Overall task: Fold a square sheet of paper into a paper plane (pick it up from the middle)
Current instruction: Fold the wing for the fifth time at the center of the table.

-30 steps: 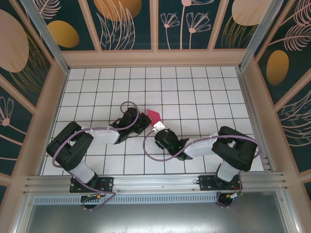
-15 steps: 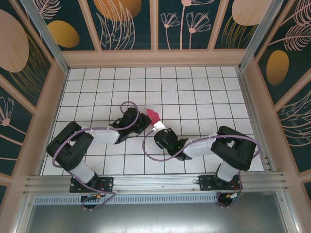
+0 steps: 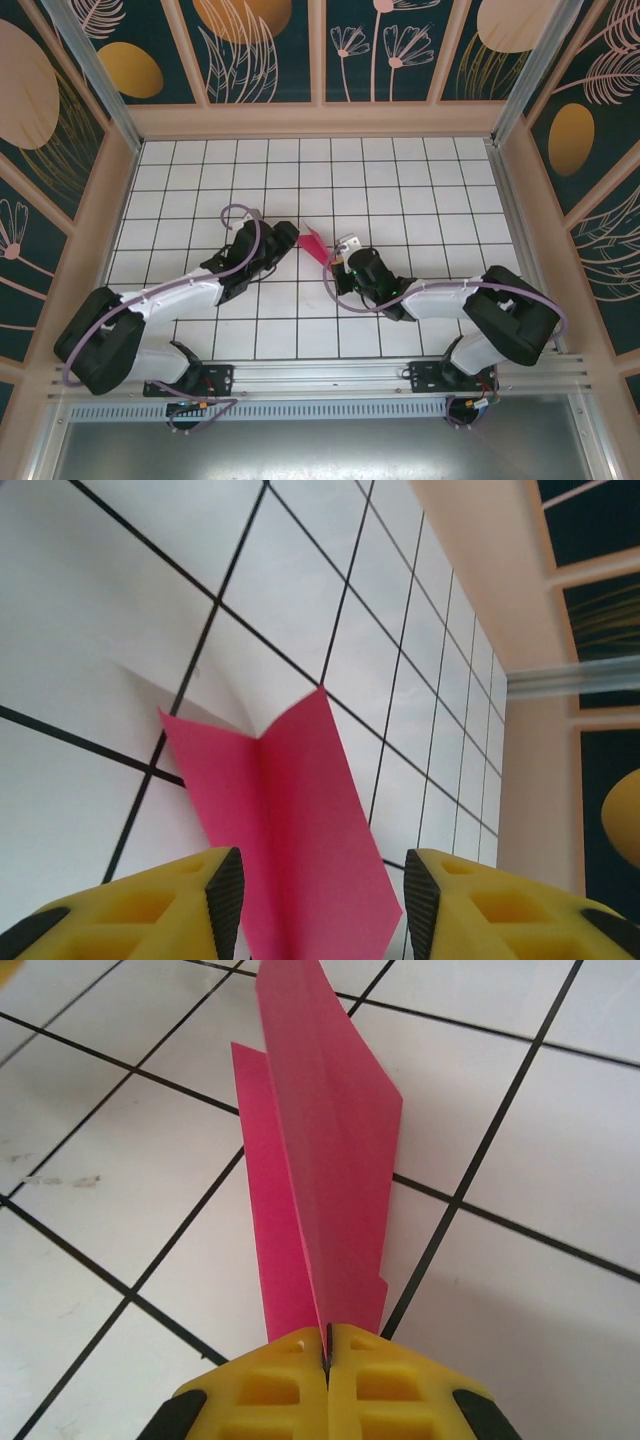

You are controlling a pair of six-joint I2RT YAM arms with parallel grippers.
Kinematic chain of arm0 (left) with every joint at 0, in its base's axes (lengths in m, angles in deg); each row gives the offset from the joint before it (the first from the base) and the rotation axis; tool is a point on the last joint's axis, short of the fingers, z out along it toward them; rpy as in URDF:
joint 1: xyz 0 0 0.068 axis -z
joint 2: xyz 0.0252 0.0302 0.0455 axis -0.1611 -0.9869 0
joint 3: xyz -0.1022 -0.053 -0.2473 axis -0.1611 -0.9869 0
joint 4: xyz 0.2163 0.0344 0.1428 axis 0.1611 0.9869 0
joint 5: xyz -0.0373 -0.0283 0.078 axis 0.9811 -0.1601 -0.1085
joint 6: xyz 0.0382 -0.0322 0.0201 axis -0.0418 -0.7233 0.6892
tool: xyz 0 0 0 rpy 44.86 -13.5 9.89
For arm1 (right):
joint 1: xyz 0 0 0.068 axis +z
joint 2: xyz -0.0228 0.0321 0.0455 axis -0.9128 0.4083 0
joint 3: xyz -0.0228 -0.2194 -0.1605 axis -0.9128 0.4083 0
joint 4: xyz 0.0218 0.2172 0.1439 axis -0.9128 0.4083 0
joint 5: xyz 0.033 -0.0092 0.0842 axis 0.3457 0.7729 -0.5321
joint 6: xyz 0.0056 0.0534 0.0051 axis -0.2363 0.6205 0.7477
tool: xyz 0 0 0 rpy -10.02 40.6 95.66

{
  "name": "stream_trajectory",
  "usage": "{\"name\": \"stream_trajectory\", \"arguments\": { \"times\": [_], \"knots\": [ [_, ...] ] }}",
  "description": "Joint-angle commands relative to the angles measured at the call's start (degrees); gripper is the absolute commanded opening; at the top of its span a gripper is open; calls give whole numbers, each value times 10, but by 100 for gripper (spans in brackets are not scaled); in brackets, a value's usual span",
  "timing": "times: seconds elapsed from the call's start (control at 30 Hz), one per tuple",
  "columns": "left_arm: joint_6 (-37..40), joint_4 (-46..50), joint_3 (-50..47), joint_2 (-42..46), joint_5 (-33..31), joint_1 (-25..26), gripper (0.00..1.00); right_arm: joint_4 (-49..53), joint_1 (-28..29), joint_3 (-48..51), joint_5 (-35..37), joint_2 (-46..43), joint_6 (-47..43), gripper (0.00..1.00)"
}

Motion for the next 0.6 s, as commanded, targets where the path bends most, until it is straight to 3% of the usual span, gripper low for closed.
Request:
{"name": "stream_trajectory", "arguments": {
  "times": [0.0,0.1,0.57],
  "knots": [
    [6,29,-16,11,-42,-3,48,-46,-19,18,-102,-13,45,0],
    [6,24,-14,3,-32,-4,47,-51,-37,18,-156,-1,63,0],
    [11,2,3,-46,17,-4,44,-20,-66,-5,-226,51,85,0]
  ]
}}
